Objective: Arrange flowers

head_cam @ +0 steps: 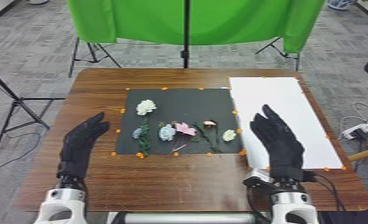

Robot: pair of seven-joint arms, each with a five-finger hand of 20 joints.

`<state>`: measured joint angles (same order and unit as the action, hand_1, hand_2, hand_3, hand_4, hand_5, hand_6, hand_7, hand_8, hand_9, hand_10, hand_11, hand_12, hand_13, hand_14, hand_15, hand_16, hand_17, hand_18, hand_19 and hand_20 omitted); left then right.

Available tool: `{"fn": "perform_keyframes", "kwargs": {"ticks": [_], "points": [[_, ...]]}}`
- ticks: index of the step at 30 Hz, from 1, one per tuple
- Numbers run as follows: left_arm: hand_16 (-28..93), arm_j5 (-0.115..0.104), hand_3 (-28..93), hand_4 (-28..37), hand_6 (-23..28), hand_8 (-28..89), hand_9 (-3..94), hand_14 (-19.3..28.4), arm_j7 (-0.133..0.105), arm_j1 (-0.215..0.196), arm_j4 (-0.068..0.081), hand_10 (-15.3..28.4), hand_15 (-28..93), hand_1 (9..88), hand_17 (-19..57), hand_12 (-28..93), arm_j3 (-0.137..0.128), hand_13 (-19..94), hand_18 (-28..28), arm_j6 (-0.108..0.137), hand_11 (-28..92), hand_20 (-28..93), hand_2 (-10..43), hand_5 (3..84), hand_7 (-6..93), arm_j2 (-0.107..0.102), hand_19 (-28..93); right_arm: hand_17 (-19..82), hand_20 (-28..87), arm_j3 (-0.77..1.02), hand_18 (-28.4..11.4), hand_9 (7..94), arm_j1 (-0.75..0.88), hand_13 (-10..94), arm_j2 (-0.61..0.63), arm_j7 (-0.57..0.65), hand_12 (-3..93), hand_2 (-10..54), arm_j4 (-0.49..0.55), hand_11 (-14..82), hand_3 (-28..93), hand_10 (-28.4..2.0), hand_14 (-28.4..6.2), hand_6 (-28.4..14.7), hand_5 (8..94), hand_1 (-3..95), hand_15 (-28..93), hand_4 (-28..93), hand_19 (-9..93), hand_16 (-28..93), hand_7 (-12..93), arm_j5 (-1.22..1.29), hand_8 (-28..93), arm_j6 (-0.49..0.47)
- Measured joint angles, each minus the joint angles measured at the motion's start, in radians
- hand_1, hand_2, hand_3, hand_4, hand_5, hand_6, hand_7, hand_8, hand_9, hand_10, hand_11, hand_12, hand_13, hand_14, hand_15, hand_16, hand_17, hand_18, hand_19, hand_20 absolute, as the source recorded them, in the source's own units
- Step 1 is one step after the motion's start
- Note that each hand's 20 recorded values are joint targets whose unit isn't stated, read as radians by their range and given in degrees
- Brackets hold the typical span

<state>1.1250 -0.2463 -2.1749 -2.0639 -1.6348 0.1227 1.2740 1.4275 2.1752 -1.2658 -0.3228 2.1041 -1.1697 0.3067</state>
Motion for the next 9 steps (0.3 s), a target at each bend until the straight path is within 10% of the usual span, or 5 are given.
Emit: {"fn": "perform_keyframes", "kwargs": {"ticks": [9], "points": [[3, 0.026, 65, -26.1, 3.7, -5, 45.3, 16.2, -0.023, 0.014, -0.018, 13.1, 19, 23.2, 3.1, 15, 0.009, 32, 13.0, -0.005, 17, 19, 2.0, 46.8, 11.9, 0.002, 6, 19, 27, 0.017, -14.1, 42.4, -0.011, 31, 0.014, 0.0, 11.8, 0.2, 0.0, 4.8, 79, -13.1, -12.5, 1.1, 40.0, 2.9, 9, -18, 2, 14, 10, 0.018, -8, -0.006]]}}
